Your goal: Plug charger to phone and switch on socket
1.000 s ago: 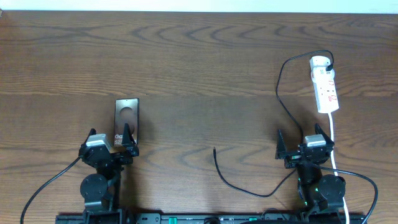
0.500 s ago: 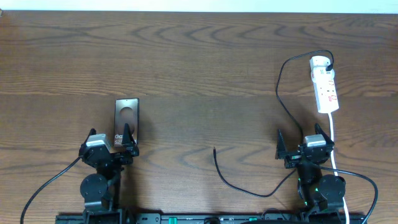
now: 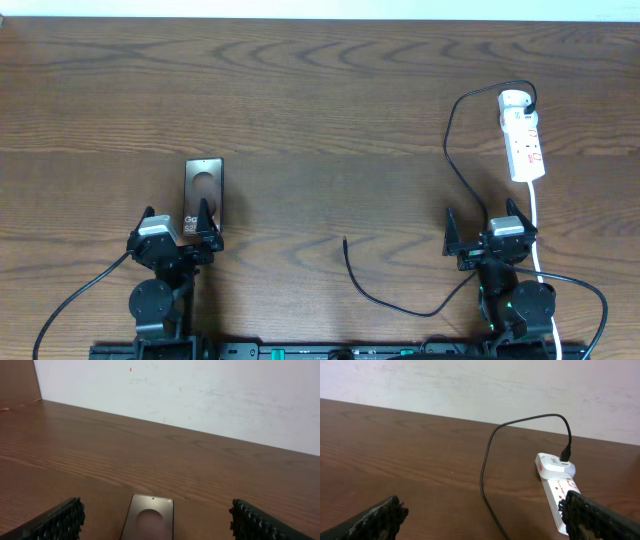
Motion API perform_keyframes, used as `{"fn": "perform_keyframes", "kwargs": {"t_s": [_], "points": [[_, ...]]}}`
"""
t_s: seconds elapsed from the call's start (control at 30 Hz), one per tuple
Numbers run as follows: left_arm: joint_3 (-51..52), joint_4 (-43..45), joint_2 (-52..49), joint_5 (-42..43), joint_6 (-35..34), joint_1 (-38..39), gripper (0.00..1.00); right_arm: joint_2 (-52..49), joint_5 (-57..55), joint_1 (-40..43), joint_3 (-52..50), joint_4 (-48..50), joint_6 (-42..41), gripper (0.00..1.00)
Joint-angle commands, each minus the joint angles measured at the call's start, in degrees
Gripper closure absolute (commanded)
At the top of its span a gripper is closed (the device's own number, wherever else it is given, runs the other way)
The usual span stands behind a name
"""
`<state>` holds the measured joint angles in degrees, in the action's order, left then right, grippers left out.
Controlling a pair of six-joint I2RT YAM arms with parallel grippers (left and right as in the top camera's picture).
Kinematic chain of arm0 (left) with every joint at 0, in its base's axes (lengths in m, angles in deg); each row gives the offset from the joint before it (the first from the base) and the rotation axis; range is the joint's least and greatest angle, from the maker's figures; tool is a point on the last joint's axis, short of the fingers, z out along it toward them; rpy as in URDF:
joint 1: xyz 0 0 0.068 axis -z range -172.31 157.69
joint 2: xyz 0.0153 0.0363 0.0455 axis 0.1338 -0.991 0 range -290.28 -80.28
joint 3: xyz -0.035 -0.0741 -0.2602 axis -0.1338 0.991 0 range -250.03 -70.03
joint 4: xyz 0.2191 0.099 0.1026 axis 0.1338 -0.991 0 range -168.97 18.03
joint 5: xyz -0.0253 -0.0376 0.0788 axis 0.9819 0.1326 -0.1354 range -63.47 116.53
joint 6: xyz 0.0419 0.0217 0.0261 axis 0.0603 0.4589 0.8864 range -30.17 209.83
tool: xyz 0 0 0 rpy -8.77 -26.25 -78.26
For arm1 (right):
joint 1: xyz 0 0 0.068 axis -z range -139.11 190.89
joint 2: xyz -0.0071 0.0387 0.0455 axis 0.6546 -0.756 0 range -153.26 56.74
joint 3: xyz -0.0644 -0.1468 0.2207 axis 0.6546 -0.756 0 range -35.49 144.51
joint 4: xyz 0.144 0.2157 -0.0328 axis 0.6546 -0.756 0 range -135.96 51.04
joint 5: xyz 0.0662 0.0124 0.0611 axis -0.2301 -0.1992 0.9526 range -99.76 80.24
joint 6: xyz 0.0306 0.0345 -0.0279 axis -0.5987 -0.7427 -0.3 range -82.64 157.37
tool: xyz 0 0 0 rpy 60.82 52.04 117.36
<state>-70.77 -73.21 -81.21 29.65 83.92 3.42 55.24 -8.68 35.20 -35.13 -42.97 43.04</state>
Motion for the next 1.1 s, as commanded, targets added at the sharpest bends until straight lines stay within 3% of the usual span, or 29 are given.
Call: {"fn": "perform_keyframes", "kwargs": {"t_s": [0.0,0.5,0.67,0.8,0.9,1.07], "points": [[0.5,-2.6,-0.1,0.3,0.8,0.2,0.08,0.0,-0.1,-0.3,0.0,-0.3,0.6,0.01],[0.3,-0.4,-0.1,1.7,0.8,0.2,0.08,0.0,-0.1,-0.3,0.0,-0.3,0.6,0.01],[-5.4,-0.7,-1.6,2.5,0.8,0.2,0.08,0.0,-0.1,-0.3,0.0,-0.3,0.6,0.01],[-16.7,-6.5,-10.3,3.4,1.5,0.2,0.08,0.0,-0.1,-0.3,0.0,-0.3,0.6,0.01],[-29.6,-14.1,-22.4,4.3,1.8,0.2,0.08,0.0,-0.1,-0.3,0.0,-0.3,0.6,0.01],[-57.6,-35.8,-47.6,4.2,1.9,0.2,0.08,0.0,-0.1,-0.3,0.0,-0.3,0.6,0.01]]}}
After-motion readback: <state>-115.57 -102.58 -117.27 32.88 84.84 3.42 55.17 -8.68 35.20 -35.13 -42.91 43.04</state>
